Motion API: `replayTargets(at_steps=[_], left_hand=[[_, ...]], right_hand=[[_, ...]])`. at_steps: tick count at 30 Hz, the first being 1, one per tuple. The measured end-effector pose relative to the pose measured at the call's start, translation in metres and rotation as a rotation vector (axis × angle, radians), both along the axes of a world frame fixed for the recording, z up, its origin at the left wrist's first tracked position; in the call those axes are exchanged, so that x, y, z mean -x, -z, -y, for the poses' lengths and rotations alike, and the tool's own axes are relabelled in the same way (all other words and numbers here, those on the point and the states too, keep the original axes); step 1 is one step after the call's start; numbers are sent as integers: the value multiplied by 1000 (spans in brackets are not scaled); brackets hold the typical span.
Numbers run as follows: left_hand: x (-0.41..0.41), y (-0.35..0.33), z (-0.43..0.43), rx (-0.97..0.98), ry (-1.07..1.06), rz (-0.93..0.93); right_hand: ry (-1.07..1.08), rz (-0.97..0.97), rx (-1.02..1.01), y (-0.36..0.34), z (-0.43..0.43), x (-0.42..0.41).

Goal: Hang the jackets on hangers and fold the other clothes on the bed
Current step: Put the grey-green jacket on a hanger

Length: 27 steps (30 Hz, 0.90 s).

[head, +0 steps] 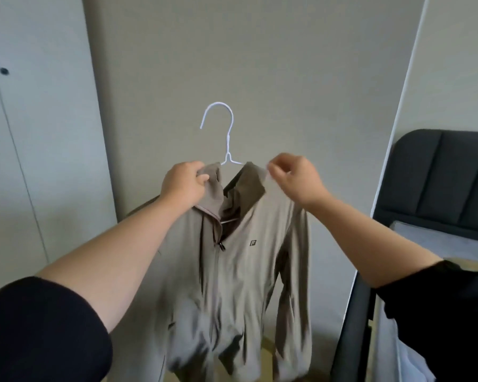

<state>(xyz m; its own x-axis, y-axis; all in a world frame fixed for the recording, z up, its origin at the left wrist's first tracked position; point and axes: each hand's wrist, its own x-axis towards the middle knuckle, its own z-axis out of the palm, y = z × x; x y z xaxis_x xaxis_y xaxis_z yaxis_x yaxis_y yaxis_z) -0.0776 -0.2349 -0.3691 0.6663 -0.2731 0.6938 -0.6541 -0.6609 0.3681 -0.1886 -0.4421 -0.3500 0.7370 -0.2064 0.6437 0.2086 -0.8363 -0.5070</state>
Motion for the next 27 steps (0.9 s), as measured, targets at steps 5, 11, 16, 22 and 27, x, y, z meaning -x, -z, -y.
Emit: replayTargets(at_steps=[5,11,16,22,27], left_hand=[[-6,1,-5,31,32,-17],[-6,17,-2,57,99,-80],[-10,23,-13,-102,-161,117],[-2,17,-12,-100,-233,195],[34,55,18,399,70,-69]], right_hand=[[128,-272,59,10,21,-19],[62,-295,48,30,6,-25],[219,-124,-30,33,4,-23],[326,-33,-65,32,1,-21],[423,114,-121,27,4,-17]])
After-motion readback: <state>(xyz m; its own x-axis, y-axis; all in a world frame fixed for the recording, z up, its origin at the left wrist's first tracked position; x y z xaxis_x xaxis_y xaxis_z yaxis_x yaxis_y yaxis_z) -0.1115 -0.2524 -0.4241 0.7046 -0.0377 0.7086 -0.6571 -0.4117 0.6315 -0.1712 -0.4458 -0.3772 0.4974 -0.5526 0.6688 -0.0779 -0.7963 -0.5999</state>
